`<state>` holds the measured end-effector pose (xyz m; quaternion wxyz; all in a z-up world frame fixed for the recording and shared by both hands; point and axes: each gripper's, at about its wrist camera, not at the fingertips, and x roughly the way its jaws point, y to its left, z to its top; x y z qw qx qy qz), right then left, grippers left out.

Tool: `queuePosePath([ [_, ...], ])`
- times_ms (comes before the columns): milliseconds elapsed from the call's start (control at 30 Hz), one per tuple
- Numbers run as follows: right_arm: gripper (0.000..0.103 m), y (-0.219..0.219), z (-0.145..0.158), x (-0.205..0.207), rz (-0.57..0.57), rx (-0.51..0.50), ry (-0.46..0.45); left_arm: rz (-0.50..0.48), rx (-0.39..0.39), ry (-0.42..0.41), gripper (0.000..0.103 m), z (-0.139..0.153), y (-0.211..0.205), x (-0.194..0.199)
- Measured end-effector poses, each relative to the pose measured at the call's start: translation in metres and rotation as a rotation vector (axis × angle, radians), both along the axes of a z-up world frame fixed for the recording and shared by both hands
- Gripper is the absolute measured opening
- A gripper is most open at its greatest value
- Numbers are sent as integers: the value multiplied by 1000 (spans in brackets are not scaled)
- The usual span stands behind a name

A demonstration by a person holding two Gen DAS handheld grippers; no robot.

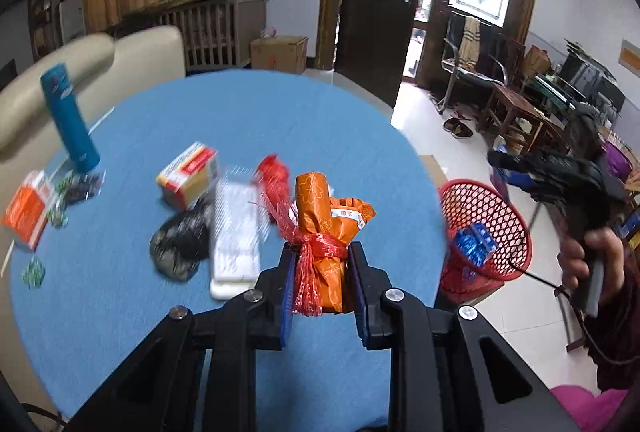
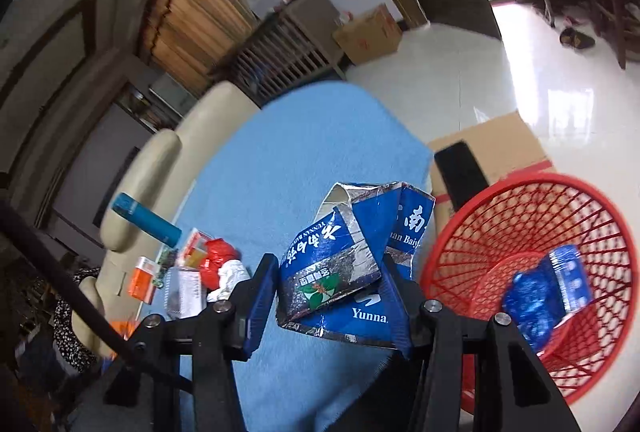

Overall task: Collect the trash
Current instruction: 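Drop the blue box from the right tool while the left tool drops the orange net bag into the basket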

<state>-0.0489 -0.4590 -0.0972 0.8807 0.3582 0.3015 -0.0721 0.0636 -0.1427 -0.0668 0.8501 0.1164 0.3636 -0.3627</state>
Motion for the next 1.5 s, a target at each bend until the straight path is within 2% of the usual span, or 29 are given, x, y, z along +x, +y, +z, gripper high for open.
queuePosePath([
  [200, 53, -2, 29, -54, -15, -72, -105, -84, -12, -49, 26, 22, -46, -11],
  [400, 53, -10, 43, -87, -35, -90, -175, -171, -36, -75, 26, 41, -92, -28],
  [667, 53, -26, 36, -115, -76, -46, -235, -261, -9, -106, 26, 49, -145, -58],
  [833, 53, -45, 24, -138, -122, 0, -251, -275, -9, -80, 26, 44, -175, -66],
  [1000, 53, -67, 9, -158, -155, 80, -271, -296, 7, -14, 26, 33, -205, -64],
  [1333, 54, -102, -47, -164, -190, 398, -329, -348, 83, 128, 27, -9, -249, -63],
  [1467, 57, -107, -68, -147, -213, 474, -283, -350, 112, 153, 27, -25, -259, -62],
  [1500, 57, -108, -74, -144, -222, 494, -272, -350, 120, 156, 32, -28, -261, -62],
])
